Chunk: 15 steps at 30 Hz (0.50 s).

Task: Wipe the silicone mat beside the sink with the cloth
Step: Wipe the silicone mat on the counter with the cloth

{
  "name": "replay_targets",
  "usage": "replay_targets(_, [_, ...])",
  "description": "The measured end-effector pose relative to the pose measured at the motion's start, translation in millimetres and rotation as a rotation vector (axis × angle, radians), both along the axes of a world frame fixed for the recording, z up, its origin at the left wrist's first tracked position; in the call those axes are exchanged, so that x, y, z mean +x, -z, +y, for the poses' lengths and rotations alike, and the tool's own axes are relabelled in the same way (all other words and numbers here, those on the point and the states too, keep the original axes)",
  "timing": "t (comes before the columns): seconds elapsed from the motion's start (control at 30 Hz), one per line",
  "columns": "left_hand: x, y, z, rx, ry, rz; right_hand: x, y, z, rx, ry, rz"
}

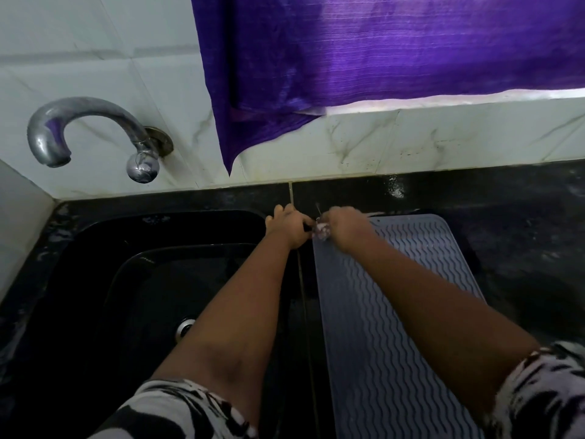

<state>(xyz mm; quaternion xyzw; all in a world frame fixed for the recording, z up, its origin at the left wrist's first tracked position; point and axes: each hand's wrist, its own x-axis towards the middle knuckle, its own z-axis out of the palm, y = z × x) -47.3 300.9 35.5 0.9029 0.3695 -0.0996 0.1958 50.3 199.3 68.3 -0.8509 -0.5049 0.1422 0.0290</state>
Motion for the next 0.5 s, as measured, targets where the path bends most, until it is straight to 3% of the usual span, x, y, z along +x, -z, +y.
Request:
replay_targets(0.13, [2.0, -2.5, 0.1, -0.03, -0.027, 0.012, -34.1, 21.5, -51.9, -0.07, -0.126, -0.097])
replay_targets(0.33, [8.8, -9.6, -4.0, 0.004, -0.014, 0.116, -53.9, -17.1, -106.5, -0.436, -0.283, 0.173])
replay_targets(0.4, [7.3, -10.0, -4.1, -0.037, -0.002, 0.141, -38.5, -42.5, -83.2, -0.37, -0.184, 0.285])
replay_targets(0.5, [8.0, -11.3, -8.6, -0.049, -0.006, 0.16, -10.3, -40.1, -23.9, -0.158, -0.038, 0.162])
